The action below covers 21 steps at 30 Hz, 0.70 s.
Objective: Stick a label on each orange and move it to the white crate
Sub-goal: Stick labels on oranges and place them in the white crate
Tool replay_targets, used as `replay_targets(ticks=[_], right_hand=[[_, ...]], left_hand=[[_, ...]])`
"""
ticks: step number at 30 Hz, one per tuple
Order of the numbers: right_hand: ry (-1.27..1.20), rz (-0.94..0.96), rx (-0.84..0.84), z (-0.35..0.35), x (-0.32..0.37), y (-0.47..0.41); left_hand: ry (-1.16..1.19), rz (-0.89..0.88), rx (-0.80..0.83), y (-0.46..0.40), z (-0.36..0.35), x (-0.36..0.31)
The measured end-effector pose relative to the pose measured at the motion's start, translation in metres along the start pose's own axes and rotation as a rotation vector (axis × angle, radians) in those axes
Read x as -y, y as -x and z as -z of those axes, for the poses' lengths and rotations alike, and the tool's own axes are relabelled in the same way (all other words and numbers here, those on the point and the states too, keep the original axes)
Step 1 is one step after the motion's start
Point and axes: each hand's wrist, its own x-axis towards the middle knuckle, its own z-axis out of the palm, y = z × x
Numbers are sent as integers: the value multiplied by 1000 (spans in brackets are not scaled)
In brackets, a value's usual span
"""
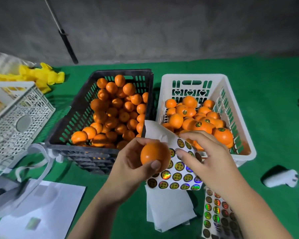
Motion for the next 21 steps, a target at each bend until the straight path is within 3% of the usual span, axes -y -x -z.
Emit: replay_targets(ticks=[9,11,15,19,21], right_hand=[[-218,-116,61,2,8,7],[-368,-237,53,4,11,5],[-974,-656,150,15,17,0],[-1046,-721,183,16,14,-3],[-1035,-757,124,12,11,-5]], left_hand=[[-98,-64,49,7,-10,-1],[-106,-79,57,7,-11,0],[-144,-134,110,7,-10,0],[-181,-166,129,7,-12,-1],[-182,-171,127,7,-14,-1]])
